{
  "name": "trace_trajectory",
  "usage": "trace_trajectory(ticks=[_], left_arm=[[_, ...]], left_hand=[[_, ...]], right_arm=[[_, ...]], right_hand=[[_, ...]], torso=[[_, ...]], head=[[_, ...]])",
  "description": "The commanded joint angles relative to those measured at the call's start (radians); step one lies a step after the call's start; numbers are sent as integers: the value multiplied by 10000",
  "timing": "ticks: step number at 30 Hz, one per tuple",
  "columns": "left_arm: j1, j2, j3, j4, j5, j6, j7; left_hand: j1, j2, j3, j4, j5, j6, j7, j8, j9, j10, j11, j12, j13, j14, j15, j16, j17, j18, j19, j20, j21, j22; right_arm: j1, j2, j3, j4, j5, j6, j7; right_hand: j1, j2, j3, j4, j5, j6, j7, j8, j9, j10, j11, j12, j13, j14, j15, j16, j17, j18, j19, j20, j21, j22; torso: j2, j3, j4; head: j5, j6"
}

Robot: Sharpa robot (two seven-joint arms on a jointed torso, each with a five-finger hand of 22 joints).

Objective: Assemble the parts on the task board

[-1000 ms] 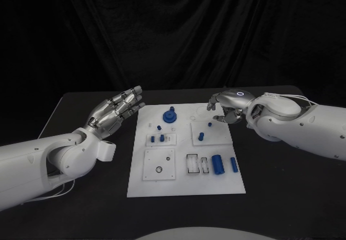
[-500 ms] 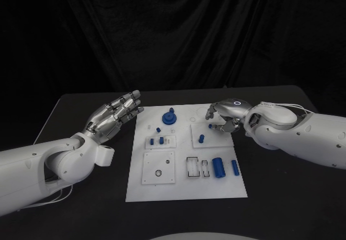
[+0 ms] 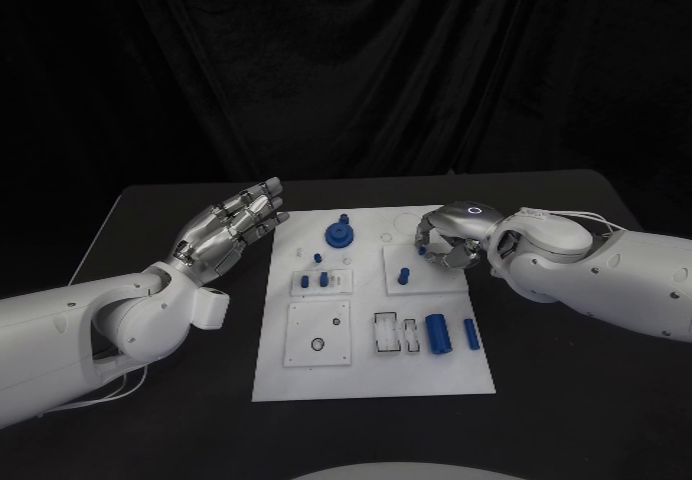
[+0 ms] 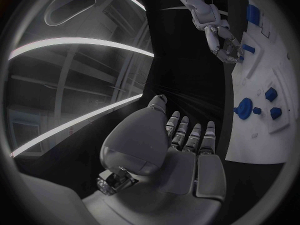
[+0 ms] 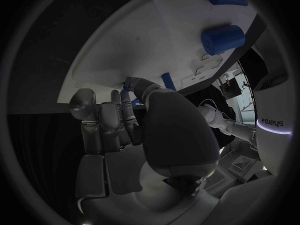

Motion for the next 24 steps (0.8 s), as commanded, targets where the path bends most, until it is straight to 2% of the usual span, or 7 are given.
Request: trace_trajectory(ticks=[1, 4, 8, 10, 18, 24], left_arm=[[-9, 30, 7, -18, 41, 274, 1748], [-9, 35, 7, -33, 41, 306, 1715], [-10, 47, 7, -69, 41, 328, 1663], [-10, 61, 6, -95, 41, 345, 1629], [-15, 93, 6, -149, 41, 413, 1513], [-21, 114, 6, -184, 41, 444, 1434]], left_hand=[[94, 56, 26, -117, 75, 31, 86, -9, -21, 17, 108, -39, 2, 33, 79, 15, 4, 20, 49, 57, -26, 35], [106, 66, 56, -158, 82, 29, 96, -10, -30, 17, 163, -41, 2, 48, 131, 28, 7, 20, 50, 114, -29, -8], [113, 74, 74, -180, 84, 30, 104, -10, -34, 17, 196, -40, 2, 48, 150, 26, 6, 19, 31, 134, -39, -63], [122, 80, 94, -203, 89, 33, 118, -9, -37, 16, 224, -41, 2, 56, 169, 37, 8, 19, 28, 152, -42, -72], [168, 112, 199, -314, 99, 33, 169, -8, -50, -12, 298, -64, -2, 88, 260, 73, 16, 18, 31, 240, -43, -99], [201, 108, 281, -411, 102, 9, 183, -13, -63, -42, 345, -94, -5, 115, 322, 103, 22, 23, 41, 309, -39, -114]], right_arm=[[-40, 34, 8, -60, 15, -31, -35], [-59, 77, 8, -119, 16, -45, -17], [-99, 135, 8, -207, 17, -40, -3], [-124, 160, 8, -249, 17, -30, 0], [-238, 232, 8, -370, 129, -61, 64], [-275, 281, 8, -411, 210, -125, 89]], right_hand=[[40, 94, 79, -56, 87, 281, -78, 83, 121, 374, -103, -16, -90, 160, -74, 99, 132, -231, 191, -67, 206, 1069], [50, 157, 134, -144, 117, 518, -99, 126, 245, 738, -201, -76, -203, 336, -166, 174, 286, -276, 372, -167, 410, 1147], [81, 189, 181, -213, 183, 581, -117, 108, 296, 862, -227, -145, -273, 361, -200, 164, 265, -282, 405, -204, 426, 1158], [102, 217, 210, -258, 214, 612, -120, 90, 326, 948, -243, -183, -314, 383, -216, 163, 267, -286, 424, -224, 439, 1166], [70, 286, 216, -301, 144, 663, -127, 36, 399, 1174, -279, -268, -408, 451, -247, 173, 289, -302, 498, -264, 504, 1192], [-103, 281, 81, -246, -382, 663, -145, -74, 483, 1340, -303, -417, -530, 470, -260, 135, 208, -299, 513, -284, 448, 1174]], torso=[[1, 0, -9], [-1, -4, 0], [7, 0, 23], [10, -11, 22], [18, -13, 24], [9, -15, 37]], head=[[23, -39], [2, -68], [-15, -77], [-20, -83], [-19, -124], [-16, -140]])
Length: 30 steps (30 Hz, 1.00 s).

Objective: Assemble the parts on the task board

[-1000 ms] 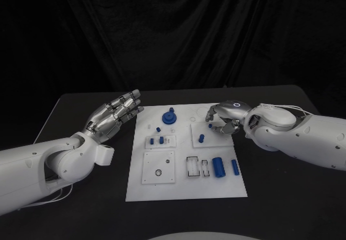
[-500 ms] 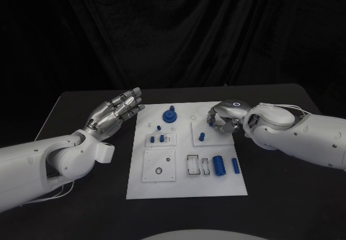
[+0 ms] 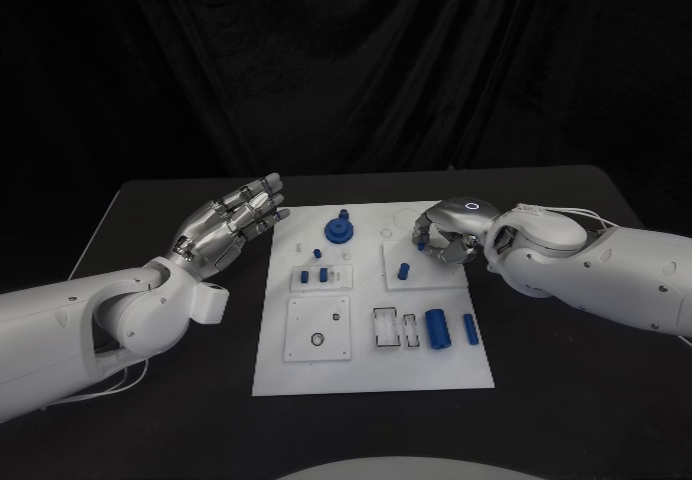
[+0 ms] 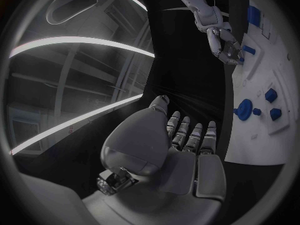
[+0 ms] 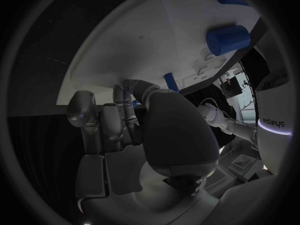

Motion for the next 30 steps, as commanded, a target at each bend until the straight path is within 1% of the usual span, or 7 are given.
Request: trace_trajectory(ticks=[1, 11, 14, 16, 17, 21, 30], left_arm=[[-17, 19, 8, -8, 33, 195, 1416], [-23, 54, 8, -47, 33, 222, 1275], [-24, 65, 8, -56, 33, 226, 1249], [-25, 75, 8, -64, 34, 231, 1230], [-25, 79, 8, -67, 34, 232, 1220], [-27, 93, 8, -77, 34, 234, 1190], [-29, 115, 8, -96, 34, 225, 1120]], left_hand=[[85, -8, -7, -73, 61, -26, 74, -13, -16, -24, 80, -54, -6, 26, 88, 63, 12, 25, 23, 76, -39, -14], [127, 1, 180, -248, 77, -30, 139, -9, -30, -77, 136, -77, -7, 62, 176, 110, 20, 57, 45, 202, -33, -35], [135, -4, 233, -299, 85, -34, 146, -10, -33, -96, 148, -87, -8, 64, 191, 115, 21, 70, 45, 232, -34, -55], [141, -4, 275, -336, 95, -28, 158, -8, -34, -108, 158, -87, -8, 64, 202, 116, 21, 79, 44, 252, -35, -67], [142, -3, 289, -347, 100, -33, 163, -8, -35, -109, 161, -81, -7, 65, 204, 119, 21, 83, 44, 258, -35, -69], [145, 2, 334, -380, 113, -33, 174, -7, -37, -115, 178, -71, -5, 69, 211, 126, 22, 93, 47, 275, -34, -71], [132, 8, 464, -463, 178, 19, 203, 5, -33, -112, 237, -14, 4, 87, 234, 154, 28, 125, 51, 334, -34, -93]], right_arm=[[-123, 69, -56, -44, 76, 24, -48], [-142, 88, -56, -44, 210, 49, -23], [-144, 86, -56, -27, 227, 120, -26], [-144, 83, -56, -10, 236, 172, -33], [-145, 83, -56, -1, 239, 194, -38], [-145, 85, -55, 19, 246, 220, -50], [-145, 111, -55, 16, 397, 136, -9]], right_hand=[[-122, -11, -121, 26, -196, 48, -24, -63, 29, 89, 9, -90, -28, 59, -1, -14, -6, -166, 66, -2, -43, 1176], [-84, 79, -270, -31, -352, 462, -152, 185, 381, 342, -88, -208, -137, 134, -84, -12, 9, -176, 149, -70, -38, 1182], [-196, -2, -370, 12, -425, 250, -125, 80, 420, 311, -64, -290, -182, 125, -71, -34, -42, -175, 146, -75, -81, 1170], [-272, -46, -431, 53, -583, 61, -89, -43, 430, 267, -32, -350, -210, 115, -47, -53, -81, -173, 136, -60, -133, 1155], [-395, -110, -520, 130, -828, -184, -42, -215, 406, 177, 10, -411, -234, 87, -3, -82, -147, -166, 113, -35, -203, 1134], [-614, -215, -776, 286, -1046, -360, -22, -371, 424, -23, 75, -467, -238, 37, 52, -127, -254, -144, 55, 22, -361, 1085], [-708, -124, -1019, 450, -1203, -279, 0, -394, 509, -119, 92, -411, -191, 5, 72, -157, -338, -118, 23, 58, -504, 1042]], torso=[[-5, 1, 12], [-3, 0, 16], [1, -2, 17], [11, -6, 17], [12, -8, 19], [17, -9, 19], [22, 0, 11]], head=[[7, -10], [10, -55], [12, -58], [15, -63], [13, -64], [16, -77], [24, -97]])
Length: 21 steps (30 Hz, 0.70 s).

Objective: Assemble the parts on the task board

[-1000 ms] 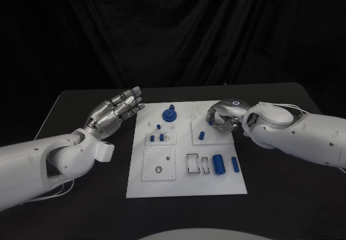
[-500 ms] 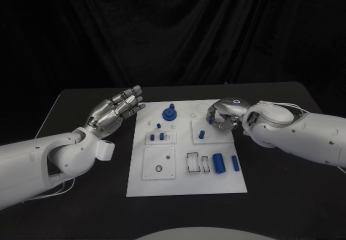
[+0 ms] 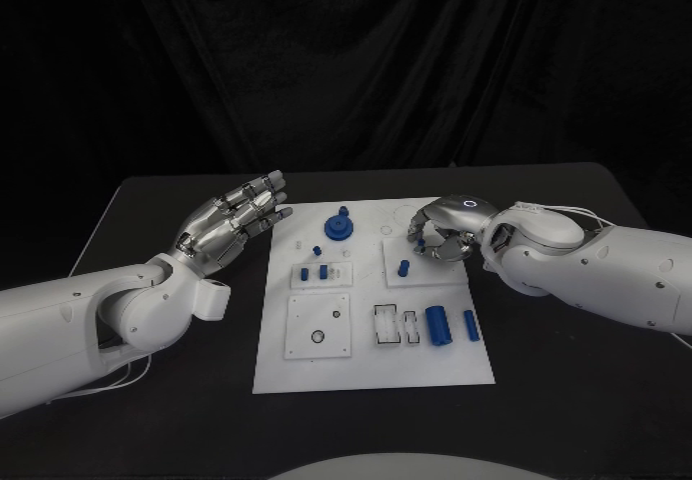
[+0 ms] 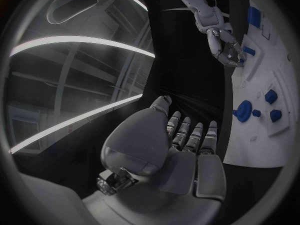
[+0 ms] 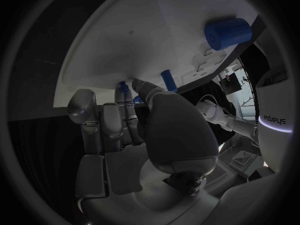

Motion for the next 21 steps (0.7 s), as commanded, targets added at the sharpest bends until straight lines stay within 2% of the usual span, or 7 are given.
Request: trace_trajectory(ticks=[1, 5, 7, 8, 9, 10, 21], left_arm=[[-14, 25, 8, -3, 29, 129, 1103], [-15, 40, 8, -18, 29, 135, 1066], [-16, 44, 8, -23, 29, 137, 1052], [-16, 46, 8, -26, 29, 139, 1043], [-16, 47, 8, -29, 29, 141, 1033], [-16, 47, 8, -30, 29, 141, 1024], [-19, 53, 8, -60, 29, 142, 934]], left_hand=[[56, 12, 36, -37, 55, 1, 79, 5, -13, -2, 60, 23, 4, 0, 75, 67, 10, 126, 16, 83, -34, -12], [43, 5, 88, -70, 81, 31, 105, 12, -9, 3, 74, 48, 7, 10, 92, 81, 13, 141, 24, 116, -31, -8], [36, 0, 112, -86, 89, 49, 125, 16, -7, 7, 76, 64, 9, 18, 102, 93, 15, 148, 31, 132, -28, 1], [23, -8, 142, -104, 98, 72, 155, 22, -4, 9, 72, 76, 10, 28, 110, 107, 18, 158, 38, 150, -26, 4], [23, -8, 142, -104, 98, 72, 155, 22, -4, 9, 72, 76, 10, 28, 110, 107, 18, 158, 38, 150, -26, 4], [8, -18, 174, -124, 106, 101, 187, 28, -1, 12, 65, 93, 11, 34, 119, 117, 19, 168, 46, 167, -23, 9], [-27, -50, 248, -175, 136, 88, 212, 26, -4, 4, 77, 109, 11, 95, 162, 197, 35, 182, 75, 210, -11, 33]], right_arm=[[-107, 22, -66, -13, 82, 216, -35], [-107, 50, -66, -21, 101, 194, -34], [-107, 58, -66, -23, 106, 205, -52], [-107, 61, -66, -25, 108, 217, -69], [-107, 59, -66, -26, 110, 229, -92], [-107, 55, -66, -26, 111, 240, -115], [-107, -24, -66, -45, 115, 283, -441]], right_hand=[[-50, 78, -89, 11, -3, 100, -26, -19, 47, -15, -25, 83, 14, 13, 65, -29, 3, -121, 4, 91, -31, 1046], [10, 135, -107, 16, 97, 179, -49, -4, 84, 32, -47, 103, 18, 30, 47, -22, 12, -121, 28, 82, -28, 1049], [162, 209, -71, -37, 355, 285, -81, 18, 133, 77, -73, 93, 3, 40, 18, -21, 10, -120, 49, 61, -37, 1049], [374, 283, 42, -150, 920, 334, -81, 3, 172, 150, -83, 58, -29, 36, -20, -31, -15, -124, 62, 33, -54, 1051], [540, 319, 155, -265, 1285, 366, -71, -11, 201, 179, -92, 11, -63, 32, -22, -36, -25, -121, 66, 12, -70, 1055], [594, 329, 199, -309, 1358, 385, -70, -15, 215, 185, -94, -10, -77, 20, -20, -46, -50, -116, 59, 8, -93, 1053], [523, 208, 223, -373, 1425, 399, -18, -109, 264, -93, 6, -188, -155, -161, 60, -181, -361, -55, -140, 50, -464, 969]], torso=[[3, 3, -9], [2, 3, -4], [0, 3, 2], [-2, 2, 4], [-2, 2, 6], [-1, 2, 8], [-9, -1, 9]], head=[[0, -21], [-19, -29], [-24, -31], [-23, -31], [-19, -32], [-16, -32], [-20, 19]])
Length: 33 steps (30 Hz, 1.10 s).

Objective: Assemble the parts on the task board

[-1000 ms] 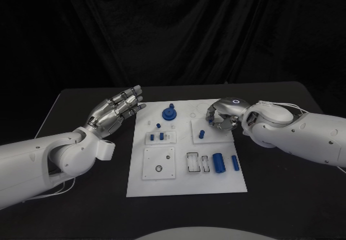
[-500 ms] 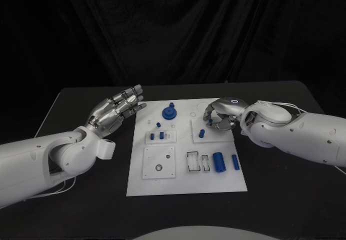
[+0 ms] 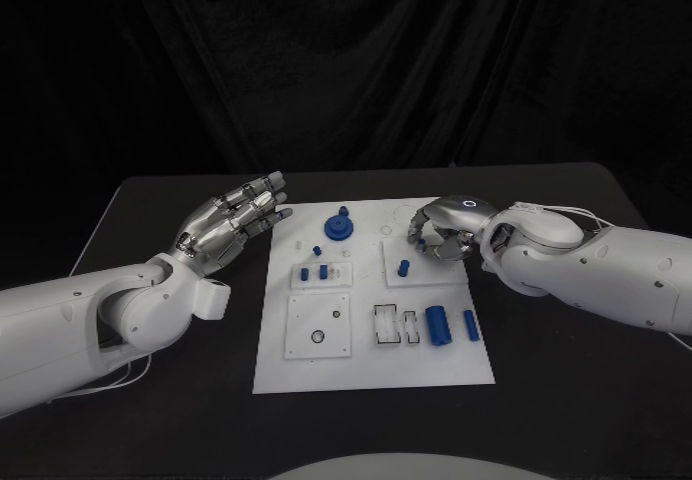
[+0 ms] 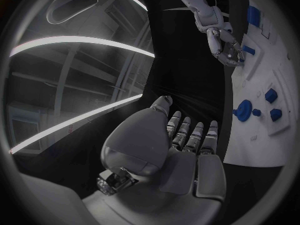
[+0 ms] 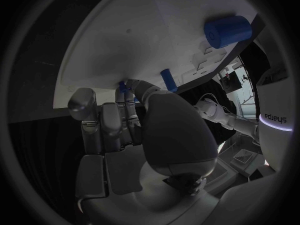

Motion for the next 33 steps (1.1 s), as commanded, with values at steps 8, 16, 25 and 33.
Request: trace_trajectory(ticks=[8, 16, 25, 33], left_arm=[[-23, 35, 8, -23, 26, 156, 882], [-30, 41, 8, -44, 26, 166, 839], [-36, 63, 8, -61, 26, 186, 807], [-38, 62, 8, -74, 27, 188, 781]], left_hand=[[-41, -64, 105, -22, 69, -21, 63, 21, -9, -14, 82, 58, 7, 51, 107, 92, 20, 182, 15, 80, -6, 14], [-47, -70, 118, -31, 72, -17, 67, 21, -9, -20, 84, 57, 7, 60, 115, 103, 21, 181, 19, 84, -5, 13], [-65, -82, 154, -54, 85, -23, 82, 20, -10, -33, 85, 58, 6, 81, 136, 131, 26, 173, 33, 92, 0, 22], [-74, -81, 182, -68, 93, -9, 90, 22, -8, -32, 90, 72, 8, 96, 149, 151, 29, 167, 42, 97, 3, 28]], right_arm=[[-100, -116, -64, 6, -62, 218, -540], [-100, -198, -64, 31, -73, 146, -556], [-100, -169, -64, 39, -75, 182, -544], [-100, -136, -64, 39, -75, 199, -541]], right_hand=[[-72, -154, -63, -78, -79, -33, -13, -199, 37, -498, 105, 31, 84, -279, 80, -155, -268, 7, -306, 89, -416, 880], [-65, -118, -72, -126, -13, 42, -30, -205, 86, -515, 85, 279, 216, -312, 74, -147, -281, 18, -327, 104, -453, 887], [-20, 19, -59, -271, 203, 341, -107, -51, 334, -303, -82, 996, 585, -256, -59, -73, -187, 1, -228, 7, -328, 962], [33, 132, 5, -389, 233, 496, -157, 61, 546, -32, -228, 1403, 789, -187, -184, -43, -139, -21, -128, -107, -217, 1010]], torso=[[-12, -3, 7], [-13, 4, -12], [4, 10, 6], [4, 1, 7]], head=[[-23, 33], [9, 1], [-4, -22], [20, -49]])
